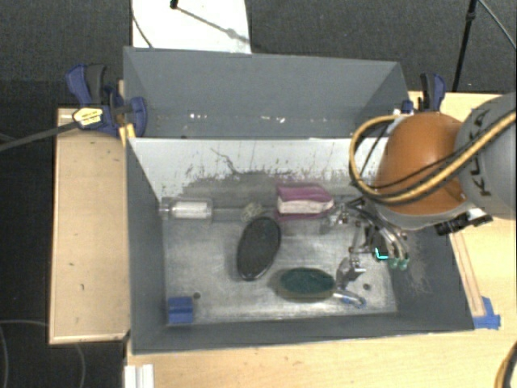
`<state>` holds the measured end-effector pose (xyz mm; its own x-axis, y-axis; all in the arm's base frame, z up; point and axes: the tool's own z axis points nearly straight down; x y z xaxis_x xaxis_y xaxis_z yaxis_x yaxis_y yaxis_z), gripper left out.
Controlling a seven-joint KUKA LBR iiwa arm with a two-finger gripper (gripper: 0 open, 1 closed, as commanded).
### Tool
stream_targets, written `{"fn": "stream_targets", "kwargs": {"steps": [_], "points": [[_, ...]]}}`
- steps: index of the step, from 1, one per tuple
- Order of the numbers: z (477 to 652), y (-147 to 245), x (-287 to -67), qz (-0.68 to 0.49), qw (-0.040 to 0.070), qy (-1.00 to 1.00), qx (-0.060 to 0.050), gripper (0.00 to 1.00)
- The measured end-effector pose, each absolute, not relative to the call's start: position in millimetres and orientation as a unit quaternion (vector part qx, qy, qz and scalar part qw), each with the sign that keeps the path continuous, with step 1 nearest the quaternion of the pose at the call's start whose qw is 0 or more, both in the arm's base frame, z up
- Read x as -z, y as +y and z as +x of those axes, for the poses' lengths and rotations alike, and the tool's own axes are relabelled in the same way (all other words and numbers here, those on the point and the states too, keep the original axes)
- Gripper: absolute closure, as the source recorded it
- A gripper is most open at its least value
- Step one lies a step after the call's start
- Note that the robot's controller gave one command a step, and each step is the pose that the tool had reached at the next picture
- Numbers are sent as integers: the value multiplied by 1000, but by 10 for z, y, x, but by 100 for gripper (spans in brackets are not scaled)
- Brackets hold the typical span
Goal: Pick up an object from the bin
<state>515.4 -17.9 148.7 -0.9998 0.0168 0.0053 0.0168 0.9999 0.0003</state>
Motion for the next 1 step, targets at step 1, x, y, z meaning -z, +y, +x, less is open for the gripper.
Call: {"fn": "stream_targets", "kwargs": {"steps": [1], "points": [[4813, -48, -729, 76, -7, -997, 0, 0]]}}
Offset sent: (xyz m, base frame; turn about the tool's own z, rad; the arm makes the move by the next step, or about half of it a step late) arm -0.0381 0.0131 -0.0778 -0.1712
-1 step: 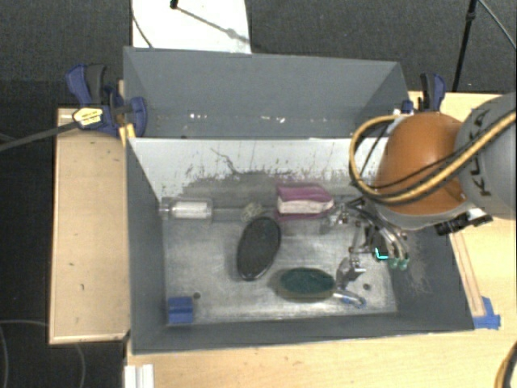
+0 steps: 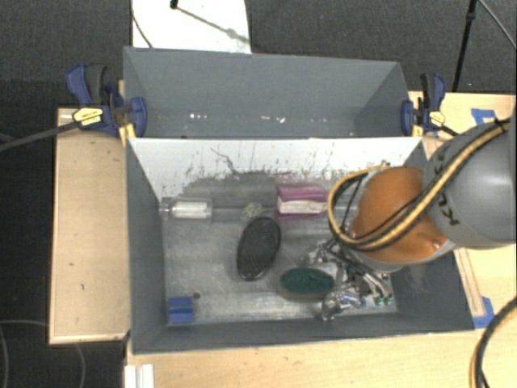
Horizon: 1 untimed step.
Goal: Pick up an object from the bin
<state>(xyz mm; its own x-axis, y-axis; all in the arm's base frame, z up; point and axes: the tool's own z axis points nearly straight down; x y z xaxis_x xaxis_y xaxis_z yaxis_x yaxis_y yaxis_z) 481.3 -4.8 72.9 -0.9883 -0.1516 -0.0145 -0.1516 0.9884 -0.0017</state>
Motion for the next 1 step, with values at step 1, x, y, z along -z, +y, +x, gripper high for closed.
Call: {"fn": "stream_targets", "kwargs": {"steps": [1], "points": [[4816, -50, -741, -76, 8, 997, 0, 100]]}}
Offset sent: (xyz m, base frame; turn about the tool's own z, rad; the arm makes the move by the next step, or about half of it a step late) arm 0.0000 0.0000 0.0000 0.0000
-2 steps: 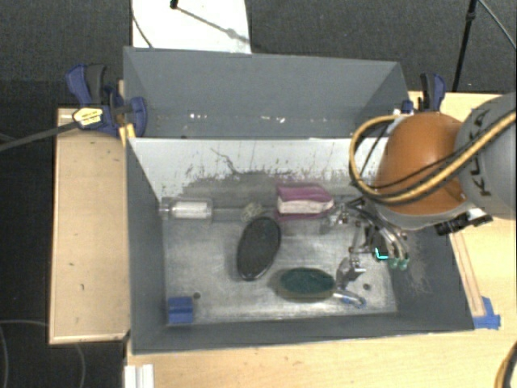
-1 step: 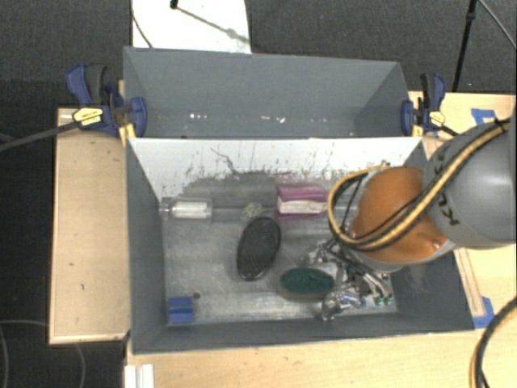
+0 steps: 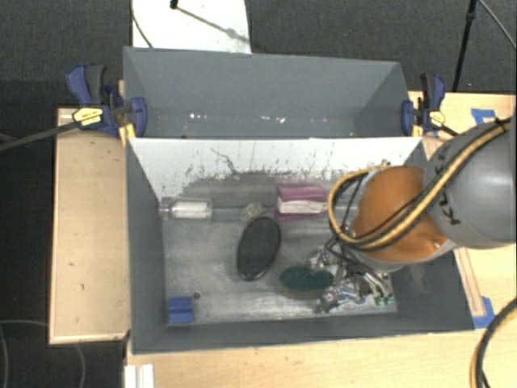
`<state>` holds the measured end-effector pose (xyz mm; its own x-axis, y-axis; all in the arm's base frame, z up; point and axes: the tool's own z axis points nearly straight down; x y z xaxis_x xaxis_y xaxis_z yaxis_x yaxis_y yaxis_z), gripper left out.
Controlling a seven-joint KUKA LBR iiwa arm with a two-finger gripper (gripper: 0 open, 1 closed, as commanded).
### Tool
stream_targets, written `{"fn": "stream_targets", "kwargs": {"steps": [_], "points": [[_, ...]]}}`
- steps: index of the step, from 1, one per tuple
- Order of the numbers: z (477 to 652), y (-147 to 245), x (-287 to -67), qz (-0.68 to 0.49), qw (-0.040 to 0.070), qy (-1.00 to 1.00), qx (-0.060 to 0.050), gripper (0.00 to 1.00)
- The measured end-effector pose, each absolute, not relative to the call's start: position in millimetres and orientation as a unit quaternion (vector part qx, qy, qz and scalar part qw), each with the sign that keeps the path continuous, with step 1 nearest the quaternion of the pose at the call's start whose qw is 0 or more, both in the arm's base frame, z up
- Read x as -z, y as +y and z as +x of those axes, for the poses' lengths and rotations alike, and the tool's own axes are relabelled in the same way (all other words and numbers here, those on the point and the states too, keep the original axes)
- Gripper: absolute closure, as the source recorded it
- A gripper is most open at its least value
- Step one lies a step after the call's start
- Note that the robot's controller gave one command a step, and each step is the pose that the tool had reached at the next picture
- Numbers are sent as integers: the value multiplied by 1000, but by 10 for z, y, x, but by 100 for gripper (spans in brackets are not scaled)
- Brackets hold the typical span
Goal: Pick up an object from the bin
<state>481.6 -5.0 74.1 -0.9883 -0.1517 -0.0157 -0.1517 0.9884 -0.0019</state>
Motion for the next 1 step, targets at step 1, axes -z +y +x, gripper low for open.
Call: {"fn": "stream_targets", "kwargs": {"steps": [1], "points": [[4934, -211, -2031, -92, 5, 996, 1, 100]]}}
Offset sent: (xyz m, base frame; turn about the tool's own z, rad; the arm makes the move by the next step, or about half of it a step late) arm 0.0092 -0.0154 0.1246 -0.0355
